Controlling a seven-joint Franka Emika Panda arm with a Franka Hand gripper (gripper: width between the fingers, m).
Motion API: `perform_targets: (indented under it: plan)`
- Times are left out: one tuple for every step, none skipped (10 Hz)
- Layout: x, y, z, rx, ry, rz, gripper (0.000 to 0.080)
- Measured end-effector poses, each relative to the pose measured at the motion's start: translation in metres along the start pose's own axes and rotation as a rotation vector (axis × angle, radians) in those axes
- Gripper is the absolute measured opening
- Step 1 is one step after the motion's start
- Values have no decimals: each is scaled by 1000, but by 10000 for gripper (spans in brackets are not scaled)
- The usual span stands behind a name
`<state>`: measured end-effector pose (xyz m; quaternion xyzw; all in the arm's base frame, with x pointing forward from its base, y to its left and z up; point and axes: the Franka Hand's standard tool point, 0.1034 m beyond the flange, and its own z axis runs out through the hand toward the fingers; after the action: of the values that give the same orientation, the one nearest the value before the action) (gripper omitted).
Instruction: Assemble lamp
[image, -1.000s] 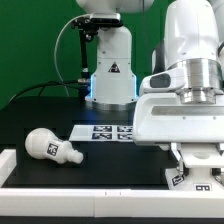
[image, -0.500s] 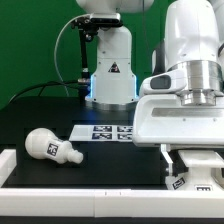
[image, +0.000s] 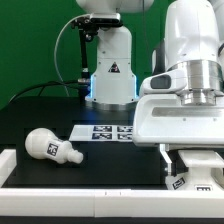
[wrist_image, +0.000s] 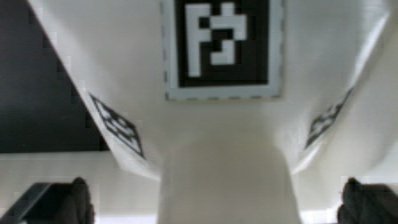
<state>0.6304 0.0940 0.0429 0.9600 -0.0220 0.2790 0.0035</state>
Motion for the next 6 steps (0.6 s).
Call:
perform_targets:
  plan:
    - [11, 1, -11, 8, -9, 7, 698]
    - [16, 2, -19, 14, -21, 16, 698]
    - [20, 2, -26, 19, -38, 22, 698]
    - [26, 7, -31, 21, -44, 26, 698]
    - [28, 12, -35, 22, -83, 38, 698]
    - [30, 18, -41, 23, -136, 49, 698]
